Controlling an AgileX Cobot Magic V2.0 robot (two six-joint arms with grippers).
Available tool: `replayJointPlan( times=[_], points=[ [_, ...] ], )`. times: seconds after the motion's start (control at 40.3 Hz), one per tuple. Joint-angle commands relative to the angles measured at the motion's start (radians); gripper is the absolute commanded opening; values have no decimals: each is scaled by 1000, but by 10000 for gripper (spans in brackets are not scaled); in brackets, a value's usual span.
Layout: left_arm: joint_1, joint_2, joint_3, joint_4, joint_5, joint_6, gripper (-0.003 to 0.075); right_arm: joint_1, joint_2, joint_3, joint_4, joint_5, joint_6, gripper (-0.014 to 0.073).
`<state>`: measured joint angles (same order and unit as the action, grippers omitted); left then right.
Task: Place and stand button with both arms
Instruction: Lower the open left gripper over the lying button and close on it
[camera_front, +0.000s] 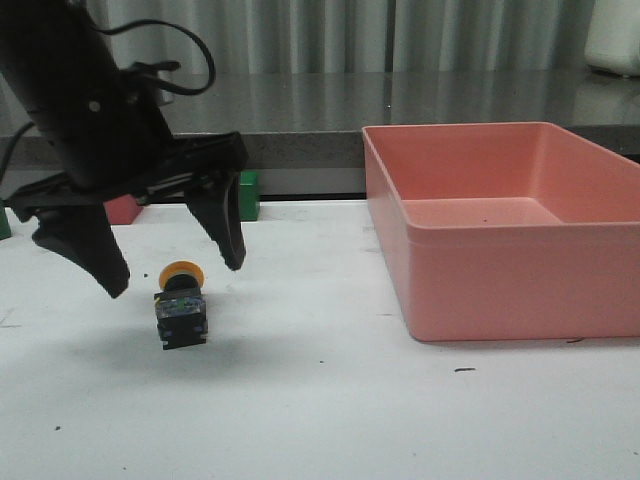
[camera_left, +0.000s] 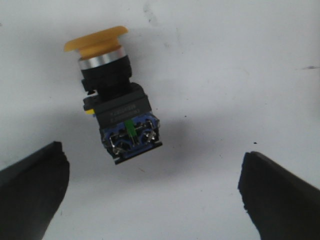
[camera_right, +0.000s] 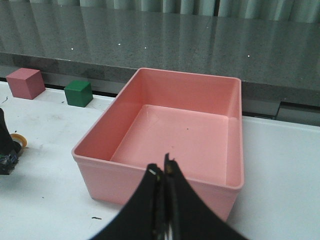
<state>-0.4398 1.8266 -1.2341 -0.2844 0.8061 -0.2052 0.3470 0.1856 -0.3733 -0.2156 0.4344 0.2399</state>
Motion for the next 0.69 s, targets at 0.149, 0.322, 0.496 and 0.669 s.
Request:
replayJointPlan(
  times=[0.149, 0.322, 0.496, 0.669],
  points=[
    [10, 76, -138, 79, 60, -102, 659, -7, 9, -25, -19, -82, -9, -67],
    [10, 104, -159, 83, 61, -104, 596, -7, 9, -25, -19, -82, -9, -67],
    [10, 140, -182, 84, 51, -104, 491, -7, 9, -25, -19, -82, -9, -67],
    [18, 146, -189, 89, 51, -104, 456, -7, 9, -25, -19, -82, -9, -67]
  ],
)
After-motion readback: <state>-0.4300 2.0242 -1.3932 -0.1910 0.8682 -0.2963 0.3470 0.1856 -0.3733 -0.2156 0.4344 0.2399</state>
